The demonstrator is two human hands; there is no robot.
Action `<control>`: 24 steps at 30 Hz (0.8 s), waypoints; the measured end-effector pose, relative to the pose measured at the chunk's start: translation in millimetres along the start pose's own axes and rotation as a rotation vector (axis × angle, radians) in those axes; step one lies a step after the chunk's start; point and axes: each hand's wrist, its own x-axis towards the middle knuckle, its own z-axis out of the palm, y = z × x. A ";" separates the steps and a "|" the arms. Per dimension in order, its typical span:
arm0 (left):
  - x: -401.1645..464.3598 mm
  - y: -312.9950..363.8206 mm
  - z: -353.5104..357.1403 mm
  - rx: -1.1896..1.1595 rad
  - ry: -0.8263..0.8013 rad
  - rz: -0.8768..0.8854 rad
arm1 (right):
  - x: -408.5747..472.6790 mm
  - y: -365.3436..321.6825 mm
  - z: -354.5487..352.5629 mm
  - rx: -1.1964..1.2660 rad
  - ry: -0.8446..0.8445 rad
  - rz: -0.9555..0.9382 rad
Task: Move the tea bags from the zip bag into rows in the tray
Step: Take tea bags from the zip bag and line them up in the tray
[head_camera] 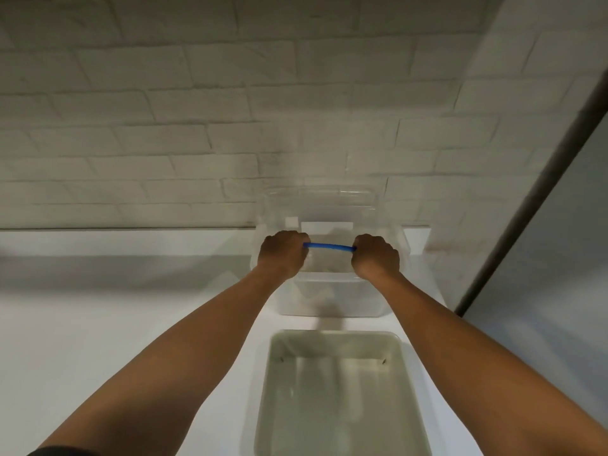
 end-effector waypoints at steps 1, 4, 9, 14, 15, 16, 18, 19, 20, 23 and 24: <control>1.1 1.0 -2.4 -0.007 0.019 -0.008 | 0.7 1.6 0.3 0.031 0.015 0.010; 1.3 0.6 -10.8 -0.024 0.128 0.000 | 1.6 1.0 -2.6 0.124 0.140 -0.017; 2.5 -10.7 -52.9 -0.095 0.309 0.015 | -0.6 -24.7 -39.3 0.240 0.400 -0.103; -9.5 -40.2 -111.4 -0.158 0.406 0.004 | -11.5 -71.6 -86.3 0.347 0.573 -0.250; -14.1 -48.1 -121.8 -0.161 0.419 -0.001 | -14.8 -82.3 -92.7 0.359 0.597 -0.281; -19.3 -56.2 -131.6 -0.163 0.430 -0.008 | -19.0 -93.5 -98.2 0.377 0.622 -0.312; -32.3 -73.2 -147.9 -0.176 0.447 -0.022 | -28.5 -116.2 -105.4 0.418 0.678 -0.368; -39.3 -81.6 -154.0 -0.184 0.461 -0.025 | -33.2 -127.4 -108.5 0.438 0.706 -0.393; -46.7 -89.7 -158.6 -0.197 0.479 -0.024 | -38.1 -138.0 -111.0 0.456 0.731 -0.415; -67.8 -111.3 -169.5 -0.256 0.587 0.031 | -52.6 -164.9 -116.7 0.499 0.787 -0.460; -73.9 -118.0 -173.6 -0.271 0.632 0.048 | -57.4 -172.4 -117.5 0.511 0.790 -0.468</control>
